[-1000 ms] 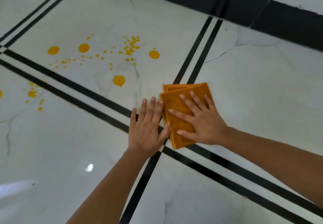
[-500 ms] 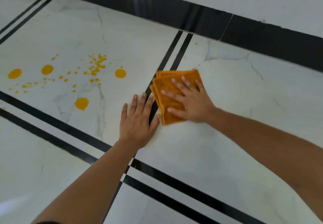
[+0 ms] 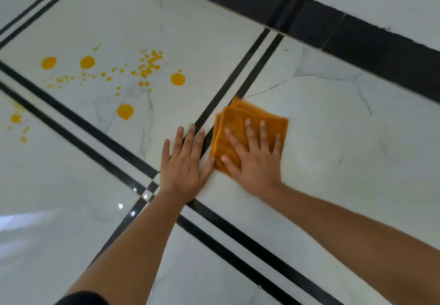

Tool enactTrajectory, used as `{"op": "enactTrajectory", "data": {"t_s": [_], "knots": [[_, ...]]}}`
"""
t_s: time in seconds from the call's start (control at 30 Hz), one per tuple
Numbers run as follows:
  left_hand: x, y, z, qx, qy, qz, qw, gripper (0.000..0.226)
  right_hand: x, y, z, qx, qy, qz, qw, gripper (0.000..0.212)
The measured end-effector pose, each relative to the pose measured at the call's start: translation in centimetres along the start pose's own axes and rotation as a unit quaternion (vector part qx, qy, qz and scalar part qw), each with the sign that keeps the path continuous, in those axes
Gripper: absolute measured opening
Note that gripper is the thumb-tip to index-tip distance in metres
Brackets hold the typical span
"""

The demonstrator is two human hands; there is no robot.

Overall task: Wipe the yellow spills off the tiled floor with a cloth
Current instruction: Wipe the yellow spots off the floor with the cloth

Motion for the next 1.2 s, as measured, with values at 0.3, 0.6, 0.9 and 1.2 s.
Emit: {"op": "enactTrajectory", "data": {"t_s": [0.3,0.6,0.9,1.2], "knots": [[15.1,0.3,-9.6,0.045,-0.238,0.034,0.97,0.071,1.7,0.4,-9.1,0.005,-0.082,-0.036,0.996,0.061],[26.8,1.8,-15.8,0.093,-0.378,0.09,0.917,0.071,7.2,0.6,-21.2,0.024,-0.257,-0.034,0.965,0.061],[35.3,1.2,-22.4,0.105,-0.462,0.136,0.87,0.072,10.9,1.4,-34.5,0.043,-0.389,-0.089,0.916,0.061],[40.1,1.3,-29.1,0.13,-0.489,0.157,0.848,0.074,12.4,1.6,-44.1,0.063,-0.453,-0.065,0.887,0.06]]}}
Point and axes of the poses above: each hand's wrist, its own x-axis away from the middle knuckle, its own y-axis out of the palm, z = x × y, the point moved 10 cm from there along -x, towards the middle knuckle, and after that the axes turned 9 degrees about x, right-handed, at the moved point
